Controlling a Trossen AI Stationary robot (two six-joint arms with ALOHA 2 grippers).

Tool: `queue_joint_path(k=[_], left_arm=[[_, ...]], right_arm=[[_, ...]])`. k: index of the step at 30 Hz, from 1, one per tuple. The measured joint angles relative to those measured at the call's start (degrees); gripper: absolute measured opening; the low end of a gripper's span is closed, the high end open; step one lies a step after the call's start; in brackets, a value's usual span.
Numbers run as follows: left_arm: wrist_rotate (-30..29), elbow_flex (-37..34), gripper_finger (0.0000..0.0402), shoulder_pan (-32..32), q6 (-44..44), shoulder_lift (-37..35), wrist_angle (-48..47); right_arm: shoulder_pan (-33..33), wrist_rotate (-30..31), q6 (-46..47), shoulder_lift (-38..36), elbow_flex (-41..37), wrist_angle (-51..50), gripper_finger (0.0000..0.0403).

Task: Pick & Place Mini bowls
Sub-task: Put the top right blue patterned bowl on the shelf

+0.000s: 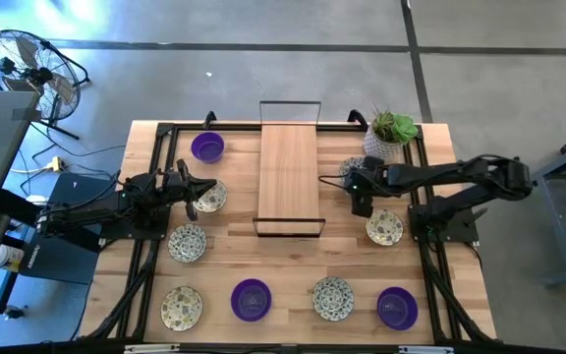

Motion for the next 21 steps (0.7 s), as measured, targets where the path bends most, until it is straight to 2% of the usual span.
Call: queue_joint_path(k=[7,16,18,21], left_arm=[[0.06,0.00,0.0000,0.00,-0.11,0.00,-0.07],[0.06,0.00,0.0000,0.01,-0.12,0.00,-0.09],[0.06,0.00,0.0000,0.00,-0.13,0.00,-0.09],[0.06,0.00,0.0000,0.00,-0.11,0.00,-0.10]], right_arm=[[-1.76,1.74,-1.42,4.34,0.00,1.74,0.0136],[-2.75,1.30,-2.55,5.16,0.00,3.47,0.0019],[-2.72,2.03,-2.64,4.62,-0.05,3.55,0.0009],[-2.72,0.89,-2.40,3.31,1.10,2.65,0.0018]])
